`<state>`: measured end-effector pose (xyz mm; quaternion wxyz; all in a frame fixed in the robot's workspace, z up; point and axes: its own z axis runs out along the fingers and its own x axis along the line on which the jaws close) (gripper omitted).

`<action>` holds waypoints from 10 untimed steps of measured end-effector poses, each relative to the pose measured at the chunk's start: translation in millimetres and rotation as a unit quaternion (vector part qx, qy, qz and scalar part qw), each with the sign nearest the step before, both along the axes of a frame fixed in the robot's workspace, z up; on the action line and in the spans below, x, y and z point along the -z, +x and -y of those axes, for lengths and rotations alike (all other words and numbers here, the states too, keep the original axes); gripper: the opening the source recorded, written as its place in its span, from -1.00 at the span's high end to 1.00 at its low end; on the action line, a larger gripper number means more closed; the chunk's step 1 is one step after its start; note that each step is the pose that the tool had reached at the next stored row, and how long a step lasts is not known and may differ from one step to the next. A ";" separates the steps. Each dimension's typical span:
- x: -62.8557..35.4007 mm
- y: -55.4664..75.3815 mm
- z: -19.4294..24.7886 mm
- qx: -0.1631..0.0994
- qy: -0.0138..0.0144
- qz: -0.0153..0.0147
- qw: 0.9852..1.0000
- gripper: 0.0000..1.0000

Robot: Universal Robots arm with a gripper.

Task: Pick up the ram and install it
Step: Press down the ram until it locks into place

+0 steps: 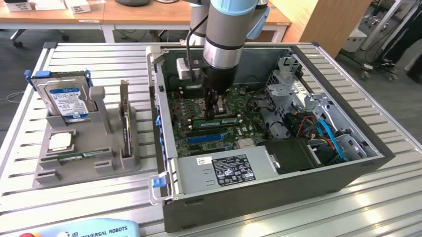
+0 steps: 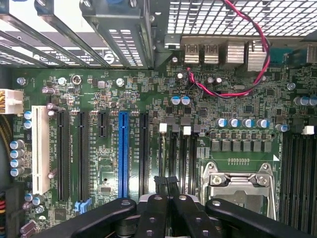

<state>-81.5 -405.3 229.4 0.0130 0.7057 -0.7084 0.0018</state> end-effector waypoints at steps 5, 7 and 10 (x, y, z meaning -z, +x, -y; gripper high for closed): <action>0.5 -0.2 0.0 0.000 0.000 0.000 1.000 0.80; 0.9 -0.2 -0.1 0.000 0.000 0.000 1.000 0.80; 2.1 -0.2 0.0 0.000 0.000 0.000 1.000 0.80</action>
